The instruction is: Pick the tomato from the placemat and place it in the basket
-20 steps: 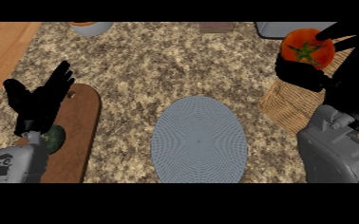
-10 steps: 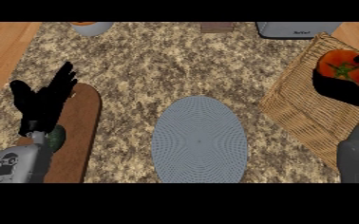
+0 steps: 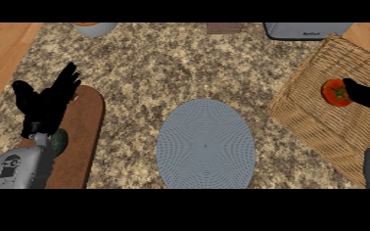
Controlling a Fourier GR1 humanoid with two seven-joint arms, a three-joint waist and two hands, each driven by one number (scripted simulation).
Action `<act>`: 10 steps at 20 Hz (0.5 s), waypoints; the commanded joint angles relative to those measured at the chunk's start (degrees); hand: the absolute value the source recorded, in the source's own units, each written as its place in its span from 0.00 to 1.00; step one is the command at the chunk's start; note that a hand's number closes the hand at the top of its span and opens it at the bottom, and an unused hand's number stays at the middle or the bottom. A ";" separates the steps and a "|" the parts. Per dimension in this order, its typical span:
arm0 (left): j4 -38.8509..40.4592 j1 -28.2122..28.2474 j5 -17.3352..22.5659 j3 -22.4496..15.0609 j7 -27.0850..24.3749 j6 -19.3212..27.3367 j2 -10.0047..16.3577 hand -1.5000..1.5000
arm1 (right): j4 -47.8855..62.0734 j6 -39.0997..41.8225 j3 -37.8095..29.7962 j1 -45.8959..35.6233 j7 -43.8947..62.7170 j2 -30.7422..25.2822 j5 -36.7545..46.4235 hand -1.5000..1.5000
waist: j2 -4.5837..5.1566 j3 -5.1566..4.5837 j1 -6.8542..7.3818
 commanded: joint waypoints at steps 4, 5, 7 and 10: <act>-0.62 0.68 -0.60 0.07 0.48 0.14 -0.57 0.50 | 2.69 -0.64 -1.48 0.37 -6.34 -3.39 -7.11 0.00 | -0.04 -0.01 0.04; -3.61 2.32 0.79 0.64 1.58 -1.04 0.14 0.50 | 8.06 -4.72 -2.38 -1.40 -9.98 -3.63 -8.92 0.00 | -0.02 0.01 0.30; -1.33 -0.23 0.76 1.56 2.21 -1.58 1.83 0.50 | 6.58 -6.64 -6.41 -0.31 -12.78 -5.33 -13.46 0.00 | -0.01 0.03 0.02; -3.66 2.18 0.63 0.33 2.31 -0.91 -0.10 0.50 | 0.39 -10.77 -8.31 0.70 -6.76 -0.58 -11.88 0.00 | -0.18 0.03 -0.03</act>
